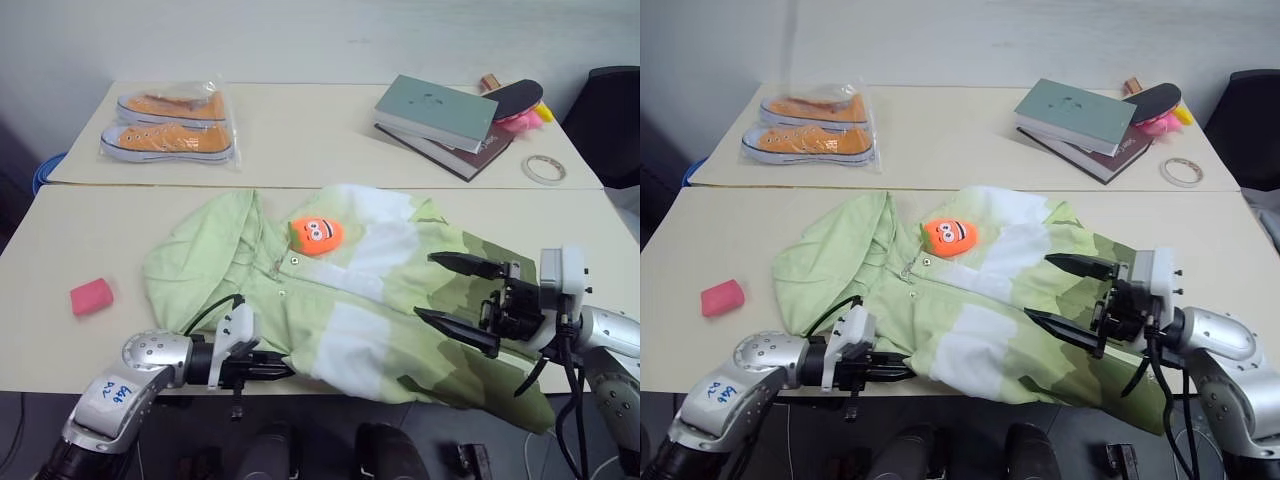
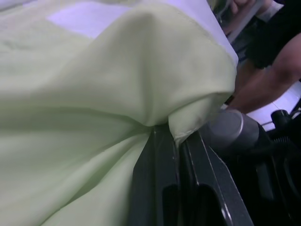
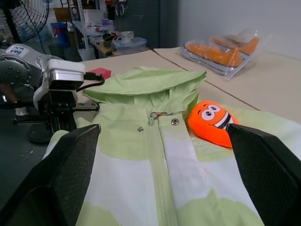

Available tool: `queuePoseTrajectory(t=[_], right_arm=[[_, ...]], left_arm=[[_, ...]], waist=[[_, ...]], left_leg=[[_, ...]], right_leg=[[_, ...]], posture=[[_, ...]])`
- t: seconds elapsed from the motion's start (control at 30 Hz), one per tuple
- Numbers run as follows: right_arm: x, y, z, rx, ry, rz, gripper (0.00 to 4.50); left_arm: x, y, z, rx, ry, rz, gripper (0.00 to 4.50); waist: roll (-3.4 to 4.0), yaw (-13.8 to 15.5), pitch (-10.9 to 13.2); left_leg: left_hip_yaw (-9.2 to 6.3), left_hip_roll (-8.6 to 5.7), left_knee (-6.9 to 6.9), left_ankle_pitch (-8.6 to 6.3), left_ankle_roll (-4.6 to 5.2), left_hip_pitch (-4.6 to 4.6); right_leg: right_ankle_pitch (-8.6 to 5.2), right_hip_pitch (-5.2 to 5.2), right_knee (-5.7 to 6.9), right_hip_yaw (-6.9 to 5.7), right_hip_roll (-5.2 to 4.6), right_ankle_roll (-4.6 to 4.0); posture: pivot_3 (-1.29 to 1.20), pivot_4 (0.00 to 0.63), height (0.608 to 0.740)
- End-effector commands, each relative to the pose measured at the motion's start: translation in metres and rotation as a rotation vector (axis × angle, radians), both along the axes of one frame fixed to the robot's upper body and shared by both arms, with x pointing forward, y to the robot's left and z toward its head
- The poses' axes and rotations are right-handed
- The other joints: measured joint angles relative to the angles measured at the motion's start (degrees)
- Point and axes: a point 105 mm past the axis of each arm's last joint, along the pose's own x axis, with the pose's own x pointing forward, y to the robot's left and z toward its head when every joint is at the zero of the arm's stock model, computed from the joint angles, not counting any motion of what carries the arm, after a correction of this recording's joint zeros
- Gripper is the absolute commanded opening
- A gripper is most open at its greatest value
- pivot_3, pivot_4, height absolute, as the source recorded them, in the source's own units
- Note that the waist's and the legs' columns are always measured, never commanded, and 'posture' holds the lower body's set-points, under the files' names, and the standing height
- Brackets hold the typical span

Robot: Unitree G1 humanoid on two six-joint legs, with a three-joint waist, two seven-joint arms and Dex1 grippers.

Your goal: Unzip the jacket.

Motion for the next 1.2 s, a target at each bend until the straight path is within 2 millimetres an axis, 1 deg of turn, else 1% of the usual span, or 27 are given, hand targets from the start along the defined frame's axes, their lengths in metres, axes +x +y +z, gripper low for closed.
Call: queuePoseTrajectory(t=[0.03, 0.07, 0.1, 0.2, 0.23, 0.3, 0.33, 0.4, 0.43, 0.47, 0.53, 0.57, 0.63, 0.7, 0.8, 0.83, 0.9, 0.93, 1.07, 1.13, 1.2], right_arm=[[0.004, 0.011, -0.001, -0.028, 0.015, 0.068, 4.5], [0.007, 0.013, -0.002, -0.055, -0.016, 0.068, 4.5], [0.016, 0.019, -0.001, -0.079, -0.044, 0.069, 4.5], [0.033, 0.038, 0.006, -0.099, -0.051, 0.102, 4.5], [0.036, 0.043, 0.005, -0.135, -0.057, 0.123, 4.5], [0.046, 0.056, 0.002, -0.217, -0.092, 0.154, 4.5], [0.054, 0.063, 0.002, -0.25, -0.115, 0.153, 4.5], [0.072, 0.072, -0.006, -0.342, -0.104, 0.114, 4.5], [0.084, 0.08, -0.012, -0.391, -0.125, 0.101, 4.5], [0.098, 0.088, -0.014, -0.42, -0.175, 0.068, 4.5], [0.126, 0.11, -0.012, -0.424, -0.25, -0.015, 4.5], [0.136, 0.119, -0.013, -0.43, -0.268, -0.04, 4.5], [0.149, 0.133, -0.017, -0.462, -0.285, -0.054, 4.5], [0.157, 0.143, -0.022, -0.501, -0.316, -0.055, 4.5], [0.164, 0.157, -0.029, -0.543, -0.311, -0.026, 4.5], [0.165, 0.159, -0.031, -0.555, -0.298, -0.02, 4.21], [0.168, 0.161, -0.029, -0.559, -0.289, -0.019, 3.96], [0.169, 0.161, -0.027, -0.555, -0.29, -0.022, 3.66], [0.172, 0.154, -0.022, -0.537, -0.284, -0.037, 2.34], [0.171, 0.149, -0.021, -0.528, -0.282, -0.034, 1.66], [0.169, 0.139, -0.016, -0.504, -0.289, -0.037, 1.06]], left_arm=[[-0.005, 0.008, 0.004, -0.005, -0.012, 0.055, 0.05], [-0.007, 0.01, 0.004, -0.011, 0.011, 0.057, 0.49], [-0.009, 0.019, 0.01, -0.018, 0.015, 0.062, 0.68], [-0.005, 0.038, 0.042, -0.131, 0.041, 0.117, 1.61], [-0.005, 0.046, 0.049, -0.149, 0.066, 0.123, 1.91], [-0.002, 0.061, 0.058, -0.143, 0.085, 0.147, 2.56], [0.0, 0.067, 0.061, -0.132, 0.077, 0.155, 2.89], [0.008, 0.072, 0.066, -0.111, 0.034, 0.158, 3.55], [0.022, 0.075, 0.069, -0.119, -0.014, 0.19, 3.8], [0.034, 0.077, 0.071, -0.113, -0.056, 0.214, 3.8], [0.06, 0.072, 0.069, -0.078, -0.147, 0.224, 3.8], [0.07, 0.069, 0.067, -0.056, -0.185, 0.222, 3.8], [0.09, 0.067, 0.064, -0.062, -0.208, 0.245, 3.8], [0.105, 0.066, 0.061, -0.078, -0.207, 0.271, 3.8], [0.114, 0.064, 0.052, -0.026, -0.214, 0.217, 3.8], [0.115, 0.063, 0.048, 0.0, -0.213, 0.184, 3.84], [0.115, 0.064, 0.04, 0.078, -0.229, 0.118, 3.84], [0.113, 0.064, 0.036, 0.109, -0.234, 0.081, 3.84], [0.124, 0.055, 0.031, 0.133, -0.289, 0.06, 3.84], [0.128, 0.051, 0.023, 0.158, -0.302, 0.054, 3.84], [0.135, 0.053, 0.01, 0.197, -0.293, 0.089, 3.84]], waist=[[0.03, -0.1, 0.0], [0.03, -0.3, 0.0], [0.04, -0.5, 0.0], [0.11, -1.2, 0.1], [0.13, -1.2, 0.1], [0.16, -1.3, 0.1], [0.17, -1.3, 0.1], [0.18, -1.5, 0.1], [0.18, -1.5, 0.1], [0.16, -1.4, 0.1], [0.13, -1.5, 0.1], [0.12, -1.6, 0.1], [0.13, -1.7, 0.1], [0.12, -1.9, 0.1], [0.1, -2.9, 0.1], [0.1, -3.1, 0.1], [0.1, -3.4, 0.1], [0.1, -3.5, 0.1], [0.1, -3.9, 0.1], [0.1, -3.8, 0.1], [0.1, -3.4, 0.1]], left_leg=[[0.02, 0.01, 0.01, 0.0, 0.0, 0.0], [0.03, 0.01, 0.01, 0.01, 0.01, -0.01], [0.06, 0.03, 0.02, 0.01, 0.01, -0.02], [0.08, 0.04, 0.08, 0.04, 0.02, -0.04], [0.05, 0.04, 0.08, 0.07, 0.0, -0.04], [-0.04, 0.04, 0.08, 0.08, -0.04, -0.04], [-0.04, 0.03, 0.05, 0.09, -0.05, -0.04], [-0.01, 0.02, 0.05, 0.08, -0.06, -0.03], [0.02, 0.0, 0.03, 0.09, -0.06, -0.11], [0.02, -0.02, 0.03, 0.1, -0.05, -0.13], [0.06, -0.09, 0.1, 0.18, -0.04, -0.26], [0.15, -0.15, 0.08, 0.25, -0.02, -0.29], [0.32, -0.21, 0.07, 0.37, 0.01, -0.44], [0.27, -0.21, 0.05, 0.37, 0.01, -0.52], [0.12, -0.21, 0.06, 0.37, 0.02, -0.74], [0.05, -0.21, 0.07, 0.37, 0.02, -0.85], [0.05, -0.21, 0.06, 0.37, 0.02, -0.98], [0.06, -0.2, 0.06, 0.37, 0.02, -1.01], [0.06, -0.17, 0.12, 0.4, 0.01, -1.02], [0.05, -0.18, 0.21, 0.47, 0.02, -1.03], [0.04, -0.17, 0.34, 0.47, 0.02, -1.03]], right_leg=[[-0.01, 0.0, -0.01, -0.02, 0.01, -0.01], [-0.01, 0.0, -0.01, -0.04, 0.02, -0.01], [-0.01, 0.0, 0.0, -0.05, 0.04, -0.01], [-0.01, -0.03, 0.02, -0.05, 0.02, -0.02], [-0.01, -0.04, 0.04, -0.07, -0.01, -0.02], [-0.03, -0.04, 0.09, -0.1, -0.01, -0.06], [-0.04, -0.04, 0.08, -0.13, -0.01, -0.07], [-0.04, -0.06, 0.13, -0.14, 0.02, -0.08], [-0.04, -0.12, 0.21, -0.15, 0.03, -0.08], [-0.04, -0.15, 0.29, -0.19, 0.05, -0.08], [-0.04, -0.33, 0.55, -0.26, 0.12, -0.08], [-0.04, -0.44, 0.64, -0.32, 0.2, -0.08], [-0.04, -0.75, 0.88, -0.4, 0.28, -0.07], [-0.04, -0.83, 0.92, -0.44, 0.33, -0.07], [-0.04, -0.96, 0.91, -0.52, 0.37, -0.07], [-0.04, -1.02, 0.91, -0.55, 0.39, -0.07], [-0.04, -1.18, 0.91, -0.56, 0.42, -0.07], [-0.04, -1.21, 0.92, -0.56, 0.44, -0.07], [-0.04, -1.2, 0.95, -0.54, 0.46, -0.07], [-0.04, -1.18, 1.0, -0.54, 0.42, -0.07], [-0.04, -1.15, 1.07, -0.53, 0.41, -0.07]], posture=[[0.0, 0.15, 0.74], [0.0, 0.15, 0.74], [0.0, 0.15, 0.74], [0.0, 0.15, 0.74], [0.0, 0.15, 0.74], [0.0, 0.15, 0.74], [0.0, 0.15, 0.74], [0.0, 0.15, 0.74], [0.0, 0.15, 0.74], [0.0, 0.15, 0.74], [0.0, 0.15, 0.74], [0.0, 0.15, 0.74], [0.0, 0.15, 0.74], [0.0, 0.15, 0.74], [0.0, 0.15, 0.74], [0.0, 0.15, 0.74], [0.0, 0.15, 0.74], [0.0, 0.15, 0.74], [0.0, 0.15, 0.74], [0.0, 0.15, 0.74], [0.0, 0.15, 0.74]])
